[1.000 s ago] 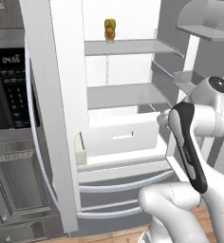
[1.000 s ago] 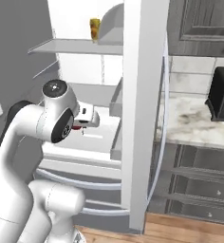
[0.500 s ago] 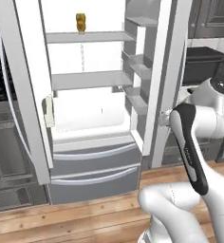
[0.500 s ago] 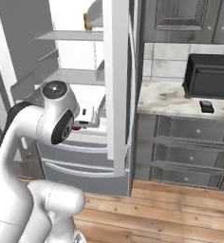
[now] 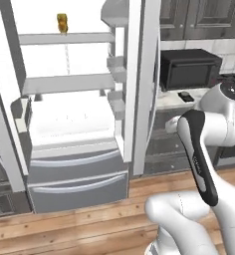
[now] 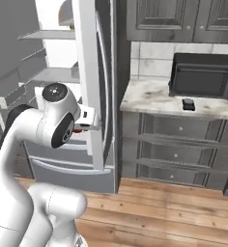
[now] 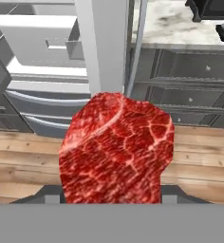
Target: Take the steak from the fridge and place it on the digital scale on the counter by the fridge. Wait a few seconds for a reading, then move it to the plate on the dining counter.
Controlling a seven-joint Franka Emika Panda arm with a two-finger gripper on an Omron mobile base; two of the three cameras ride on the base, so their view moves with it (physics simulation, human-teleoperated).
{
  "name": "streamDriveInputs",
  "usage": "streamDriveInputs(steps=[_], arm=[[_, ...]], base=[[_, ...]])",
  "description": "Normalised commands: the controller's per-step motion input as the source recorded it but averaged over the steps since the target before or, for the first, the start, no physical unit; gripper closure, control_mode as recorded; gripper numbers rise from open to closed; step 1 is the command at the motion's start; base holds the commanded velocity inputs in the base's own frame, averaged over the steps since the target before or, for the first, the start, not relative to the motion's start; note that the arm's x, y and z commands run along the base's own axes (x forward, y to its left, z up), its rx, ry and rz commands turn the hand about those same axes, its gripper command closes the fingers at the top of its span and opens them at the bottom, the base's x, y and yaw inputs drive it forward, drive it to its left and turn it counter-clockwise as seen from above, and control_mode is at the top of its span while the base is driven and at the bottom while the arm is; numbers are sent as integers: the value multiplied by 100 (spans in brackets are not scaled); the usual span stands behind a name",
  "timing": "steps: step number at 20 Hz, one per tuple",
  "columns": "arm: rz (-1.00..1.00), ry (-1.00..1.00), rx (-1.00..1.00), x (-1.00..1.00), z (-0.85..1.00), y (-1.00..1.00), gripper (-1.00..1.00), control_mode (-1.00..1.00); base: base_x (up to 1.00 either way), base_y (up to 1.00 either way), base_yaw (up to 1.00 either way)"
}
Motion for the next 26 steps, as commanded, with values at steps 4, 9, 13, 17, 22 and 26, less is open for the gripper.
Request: streamDriveInputs(steps=[4,9,13,17,22,26], arm=[[0,0,0,0,0,0,100,100],[0,0,0,0,0,0,100,100],[0,0,0,0,0,0,100,100],[0,0,0,0,0,0,100,100],[0,0,0,0,0,0,100,100],[0,0,0,0,0,0,100,100]], base=[[63,-90,13],[62,-100,12],[63,-100,7],[42,-88,0],[52,-48,0],[49,-15,0]])
